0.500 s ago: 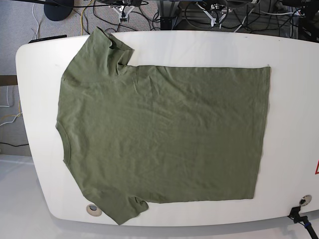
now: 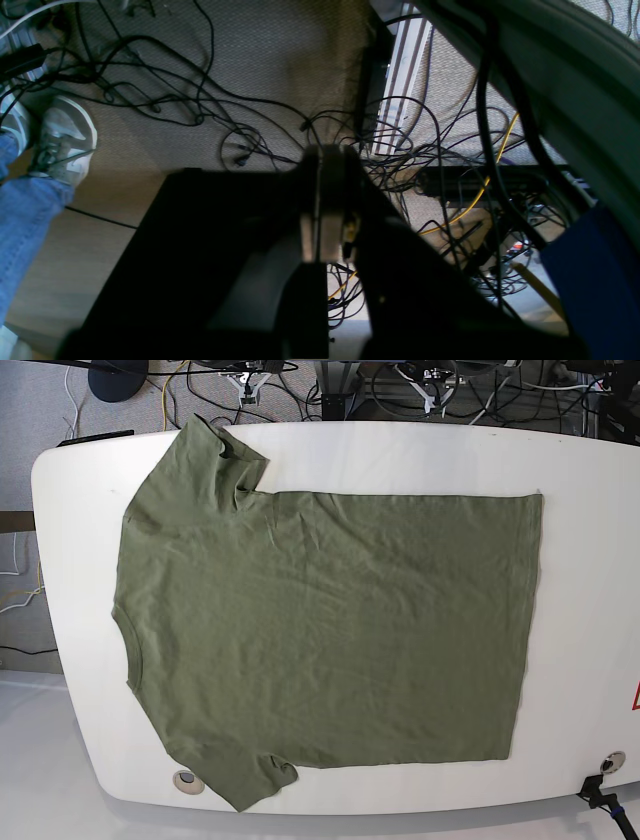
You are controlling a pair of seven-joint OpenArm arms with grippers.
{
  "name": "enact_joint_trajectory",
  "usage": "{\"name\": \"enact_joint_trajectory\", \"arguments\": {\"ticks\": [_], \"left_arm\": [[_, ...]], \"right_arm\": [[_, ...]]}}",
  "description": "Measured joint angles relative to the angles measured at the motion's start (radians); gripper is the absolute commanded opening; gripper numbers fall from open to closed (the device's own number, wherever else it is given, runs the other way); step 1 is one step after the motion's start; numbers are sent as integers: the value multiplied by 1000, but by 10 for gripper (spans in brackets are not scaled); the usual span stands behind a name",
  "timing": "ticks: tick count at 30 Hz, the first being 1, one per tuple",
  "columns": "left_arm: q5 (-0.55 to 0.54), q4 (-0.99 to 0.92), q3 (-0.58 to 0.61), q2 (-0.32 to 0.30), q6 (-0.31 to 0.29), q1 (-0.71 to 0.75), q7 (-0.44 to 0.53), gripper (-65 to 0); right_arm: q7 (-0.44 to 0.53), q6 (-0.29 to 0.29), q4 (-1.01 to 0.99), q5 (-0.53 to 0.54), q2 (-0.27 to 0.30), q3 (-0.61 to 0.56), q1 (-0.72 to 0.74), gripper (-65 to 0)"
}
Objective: Fold the T-shirt properly
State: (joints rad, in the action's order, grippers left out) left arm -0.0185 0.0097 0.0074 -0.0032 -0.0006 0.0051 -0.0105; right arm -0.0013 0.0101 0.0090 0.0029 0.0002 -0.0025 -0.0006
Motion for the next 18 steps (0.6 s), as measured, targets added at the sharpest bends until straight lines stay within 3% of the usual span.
{"name": "enact_joint_trajectory", "arguments": {"ticks": [18], "left_arm": [[0, 6, 0, -11, 8, 31, -1, -650]], "right_arm": [[1, 16, 3, 1, 8, 2, -16, -650]]}}
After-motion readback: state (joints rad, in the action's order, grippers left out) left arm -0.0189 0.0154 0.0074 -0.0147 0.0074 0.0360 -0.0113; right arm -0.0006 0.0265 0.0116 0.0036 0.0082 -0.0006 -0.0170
